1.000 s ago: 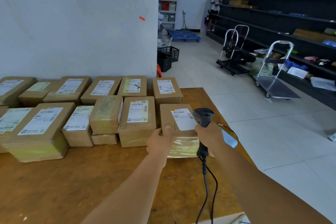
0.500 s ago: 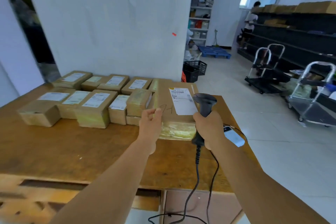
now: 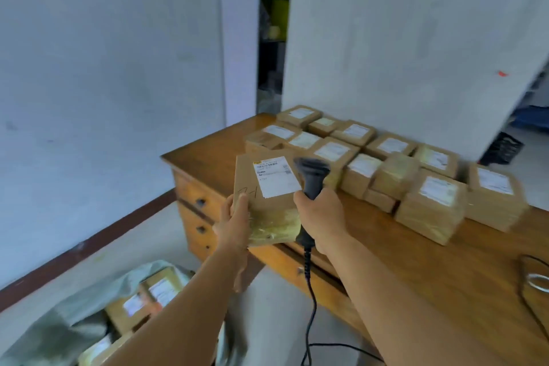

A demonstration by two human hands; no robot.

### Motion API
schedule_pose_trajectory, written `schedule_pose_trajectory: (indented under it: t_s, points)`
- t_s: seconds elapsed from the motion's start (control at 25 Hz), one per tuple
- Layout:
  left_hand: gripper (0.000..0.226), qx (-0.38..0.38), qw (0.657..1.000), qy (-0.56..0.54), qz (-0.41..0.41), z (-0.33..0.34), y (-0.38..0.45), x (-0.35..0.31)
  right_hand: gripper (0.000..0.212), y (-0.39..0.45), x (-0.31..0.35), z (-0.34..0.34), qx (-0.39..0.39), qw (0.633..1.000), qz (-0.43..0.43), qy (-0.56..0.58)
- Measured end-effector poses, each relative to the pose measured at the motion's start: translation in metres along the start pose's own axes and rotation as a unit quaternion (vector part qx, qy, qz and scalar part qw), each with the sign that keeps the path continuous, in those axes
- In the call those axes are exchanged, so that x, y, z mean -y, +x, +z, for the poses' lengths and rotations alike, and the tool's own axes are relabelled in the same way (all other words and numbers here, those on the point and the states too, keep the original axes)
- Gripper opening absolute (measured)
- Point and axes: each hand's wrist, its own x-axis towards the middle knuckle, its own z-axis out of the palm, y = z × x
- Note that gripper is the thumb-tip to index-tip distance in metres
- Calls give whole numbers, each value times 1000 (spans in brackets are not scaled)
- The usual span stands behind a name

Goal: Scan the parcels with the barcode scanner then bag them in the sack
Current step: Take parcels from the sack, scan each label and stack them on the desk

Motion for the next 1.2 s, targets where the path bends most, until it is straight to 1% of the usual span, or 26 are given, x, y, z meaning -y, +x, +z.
schedule_pose_trajectory:
  t_s: [0.16,0.24,0.36,0.48,0.56,0.68,0.72,0.8,0.88,0.92,0.96,1.0,1.12,1.16,1.2]
  points:
    - [33,-121,993,-1,14,-129,32,-7,30,-27,7,130,104,994,20,-1]
    - [28,-165,986,8,4,-198,48,-4,30,-43,8,196,153,988,33,-12]
    - [40,-182,982,16,-50,-292,70,11,32,-65,6,280,200,978,54,-31]
    - [49,-195,975,9,-110,-363,84,30,35,-82,-3,350,244,966,59,-56]
    - [52,-206,970,-14,-126,-394,90,44,35,-88,-11,385,278,956,70,-68]
    - [52,-255,956,-29,-144,-428,109,86,25,-90,-35,431,323,937,82,-99]
    - [53,-278,947,-29,-159,-437,117,102,21,-89,-45,444,338,931,86,-109]
    - [56,-323,920,-22,-220,-454,137,143,18,-82,-71,470,361,920,99,-120]
    - [61,-364,890,-30,-274,-475,173,195,19,-71,-103,495,376,910,109,-134]
    - [62,-374,879,-36,-292,-485,193,221,22,-63,-117,506,382,906,113,-141]
    - [63,-375,873,-46,-308,-488,208,231,24,-54,-131,517,387,903,116,-146]
    - [61,-375,868,-44,-321,-482,218,227,24,-45,-145,527,388,901,120,-150]
    - [46,-349,880,-27,-321,-485,279,244,19,-9,-185,562,390,900,119,-155]
    - [49,-344,884,-26,-317,-487,304,254,18,2,-196,574,391,900,115,-153]
    - [58,-342,884,-21,-317,-487,325,261,16,12,-206,584,390,902,109,-150]
